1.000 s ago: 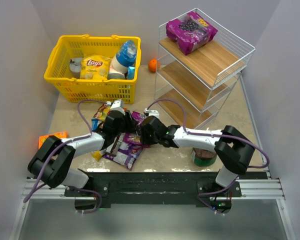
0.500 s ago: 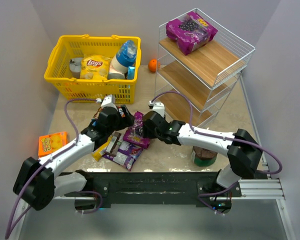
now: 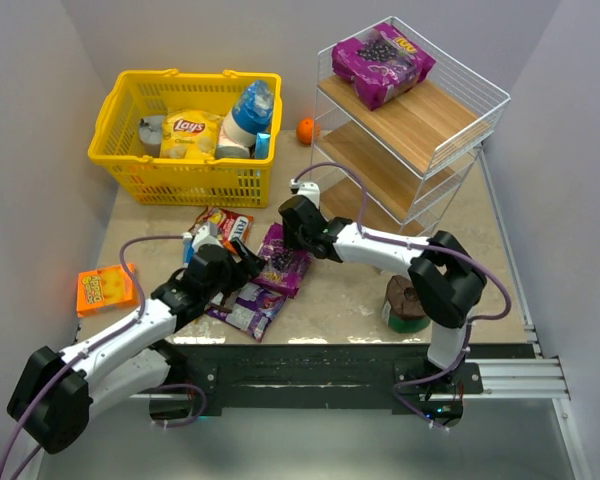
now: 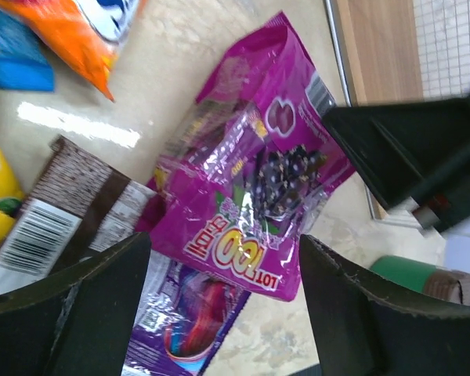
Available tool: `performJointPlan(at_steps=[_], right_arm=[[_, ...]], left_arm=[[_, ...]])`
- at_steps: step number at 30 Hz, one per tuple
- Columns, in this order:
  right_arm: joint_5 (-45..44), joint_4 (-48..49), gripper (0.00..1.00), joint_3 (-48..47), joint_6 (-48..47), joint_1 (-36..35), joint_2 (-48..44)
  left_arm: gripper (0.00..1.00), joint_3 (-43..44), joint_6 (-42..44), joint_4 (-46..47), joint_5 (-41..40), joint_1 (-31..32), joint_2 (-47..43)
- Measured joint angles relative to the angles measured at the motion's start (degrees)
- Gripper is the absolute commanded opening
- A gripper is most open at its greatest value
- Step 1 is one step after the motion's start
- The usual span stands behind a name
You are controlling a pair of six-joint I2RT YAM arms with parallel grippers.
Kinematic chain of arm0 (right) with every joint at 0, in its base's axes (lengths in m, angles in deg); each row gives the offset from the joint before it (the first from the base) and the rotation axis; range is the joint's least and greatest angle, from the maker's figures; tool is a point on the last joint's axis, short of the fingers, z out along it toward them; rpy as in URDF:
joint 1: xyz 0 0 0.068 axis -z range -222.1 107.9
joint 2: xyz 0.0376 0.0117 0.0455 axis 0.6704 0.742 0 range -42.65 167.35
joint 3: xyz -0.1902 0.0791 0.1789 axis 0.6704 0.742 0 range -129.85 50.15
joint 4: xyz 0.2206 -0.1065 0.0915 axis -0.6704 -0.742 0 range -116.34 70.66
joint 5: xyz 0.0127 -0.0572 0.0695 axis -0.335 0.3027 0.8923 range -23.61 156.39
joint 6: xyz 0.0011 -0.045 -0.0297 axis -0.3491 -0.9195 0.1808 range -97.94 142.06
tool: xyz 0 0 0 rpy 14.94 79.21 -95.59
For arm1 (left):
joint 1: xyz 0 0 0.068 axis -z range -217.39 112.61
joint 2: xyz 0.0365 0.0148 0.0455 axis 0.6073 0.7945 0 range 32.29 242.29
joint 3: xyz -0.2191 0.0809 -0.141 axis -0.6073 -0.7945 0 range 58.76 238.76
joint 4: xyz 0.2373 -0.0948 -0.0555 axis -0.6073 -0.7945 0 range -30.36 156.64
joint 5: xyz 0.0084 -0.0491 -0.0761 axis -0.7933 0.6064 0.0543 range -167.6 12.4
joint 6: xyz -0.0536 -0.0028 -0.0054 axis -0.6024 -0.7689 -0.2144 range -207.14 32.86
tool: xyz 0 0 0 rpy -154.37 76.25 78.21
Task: Place and organize the candy bags onto the shelf
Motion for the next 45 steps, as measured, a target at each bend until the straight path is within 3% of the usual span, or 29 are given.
performJointPlan(at_steps=[10,15,27,36,42,45], right_arm=[[2.32,4.46,0.47,-0.37,-2.12,1.75,6.1],[1.86,4.63,0.47,-0.87,-0.68,1.75,6.88],[1.51,4.63,0.46,-0.9,2.34,1.77,6.91],[1.92,6.36,0.44,0.76,3.65,1.97,6.43],[2.91,6.8,0.41,1.42,3.89,2.03,5.88],[3.89,6.8,0.4,1.55,3.89,2.19,5.68]], left_arm=[[0.8,-2.34,-7.15,3.89,1.33,6.67,3.17],[0.75,-2.69,-10.82,7.82,0.85,8.7,5.68],[0.78,-9.64,-27.12,20.17,-7.37,11.15,10.47],[0.58,-10.8,-30.99,29.33,-9.84,11.15,17.16],[0.57,-10.8,-31.19,32.63,-10.05,11.13,20.31],[0.48,-10.8,-31.17,33.66,-10.14,10.86,21.05]])
